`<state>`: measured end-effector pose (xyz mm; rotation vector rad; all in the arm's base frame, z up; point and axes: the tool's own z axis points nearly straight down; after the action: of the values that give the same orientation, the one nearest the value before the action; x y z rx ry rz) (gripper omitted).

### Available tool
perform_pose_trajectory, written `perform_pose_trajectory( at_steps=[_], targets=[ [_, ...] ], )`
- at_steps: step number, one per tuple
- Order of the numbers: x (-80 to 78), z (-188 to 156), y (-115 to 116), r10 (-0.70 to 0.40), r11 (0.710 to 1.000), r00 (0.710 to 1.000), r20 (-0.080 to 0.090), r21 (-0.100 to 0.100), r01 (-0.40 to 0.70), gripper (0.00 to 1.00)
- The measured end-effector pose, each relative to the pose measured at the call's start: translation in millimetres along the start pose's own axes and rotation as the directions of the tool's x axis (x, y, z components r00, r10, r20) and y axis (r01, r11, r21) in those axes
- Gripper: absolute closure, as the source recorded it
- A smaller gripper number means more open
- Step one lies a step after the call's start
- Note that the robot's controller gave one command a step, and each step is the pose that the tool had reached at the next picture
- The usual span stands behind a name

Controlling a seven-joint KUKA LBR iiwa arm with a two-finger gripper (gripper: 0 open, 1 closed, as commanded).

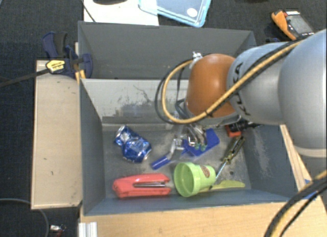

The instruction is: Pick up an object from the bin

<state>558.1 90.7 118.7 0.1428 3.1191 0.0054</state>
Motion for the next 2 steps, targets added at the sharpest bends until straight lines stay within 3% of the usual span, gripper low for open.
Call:
perform_pose_trajectory(
  at_steps=[1,2],
  targets=[
    [-15.1,20.7,28.8,-0.139,0.99,0.99,-0.001,0.0,0.139,0.0],
    [22.3,40.1,21.6,0.004,1.0,1.0,-0.007,0.002,-0.004,0.0]
  ],
)
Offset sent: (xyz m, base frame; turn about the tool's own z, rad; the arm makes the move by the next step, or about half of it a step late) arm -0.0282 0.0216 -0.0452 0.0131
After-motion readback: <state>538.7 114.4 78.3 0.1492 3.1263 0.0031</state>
